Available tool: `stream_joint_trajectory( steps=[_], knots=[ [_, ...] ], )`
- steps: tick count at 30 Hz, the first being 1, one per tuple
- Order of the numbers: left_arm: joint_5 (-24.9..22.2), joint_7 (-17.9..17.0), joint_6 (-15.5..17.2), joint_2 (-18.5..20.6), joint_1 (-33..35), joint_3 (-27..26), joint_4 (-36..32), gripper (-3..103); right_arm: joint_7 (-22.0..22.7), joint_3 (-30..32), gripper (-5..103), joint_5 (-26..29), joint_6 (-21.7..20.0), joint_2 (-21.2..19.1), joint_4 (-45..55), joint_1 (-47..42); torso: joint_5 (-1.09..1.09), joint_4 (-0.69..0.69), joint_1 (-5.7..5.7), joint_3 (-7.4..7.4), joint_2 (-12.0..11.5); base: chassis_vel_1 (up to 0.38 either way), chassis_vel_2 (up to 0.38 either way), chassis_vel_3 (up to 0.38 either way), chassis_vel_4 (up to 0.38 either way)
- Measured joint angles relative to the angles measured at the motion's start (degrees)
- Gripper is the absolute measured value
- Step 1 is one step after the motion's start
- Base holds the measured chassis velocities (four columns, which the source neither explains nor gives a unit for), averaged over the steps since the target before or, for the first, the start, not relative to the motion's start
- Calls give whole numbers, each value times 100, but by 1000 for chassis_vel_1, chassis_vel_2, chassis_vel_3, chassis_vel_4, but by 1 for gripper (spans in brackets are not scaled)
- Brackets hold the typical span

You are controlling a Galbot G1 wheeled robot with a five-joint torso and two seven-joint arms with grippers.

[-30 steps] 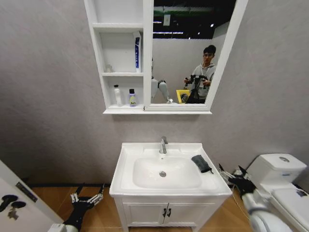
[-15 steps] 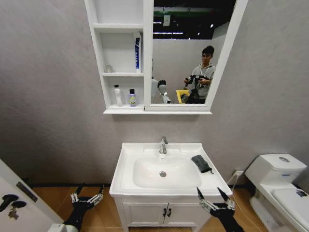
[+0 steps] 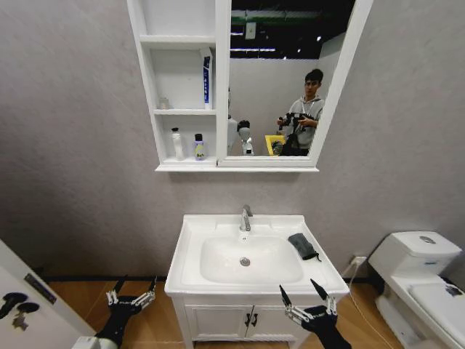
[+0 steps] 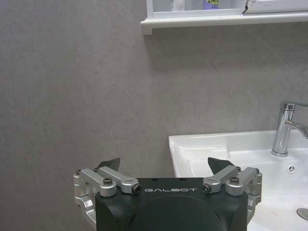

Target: Move facial cleanser and shampoo from washbasin to cabinet, then wipe washbasin with towel.

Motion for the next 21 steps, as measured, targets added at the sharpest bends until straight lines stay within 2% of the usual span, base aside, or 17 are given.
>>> stream_joint_trajectory(
  steps=[12, 21],
  knots=[
    [0, 0, 0, 0, 0, 0, 0, 100, 0, 6, 100, 18, -6, -5, -22, 17, 0, 0, 3, 1, -1, 9, -9, -7, 12],
    [0, 0, 0, 0, 0, -1, 0, 100, 1, 10, 100, 27, -12, -4, -29, 22, 0, 0, 0, 0, -1, 175, -163, -169, 161]
  ],
)
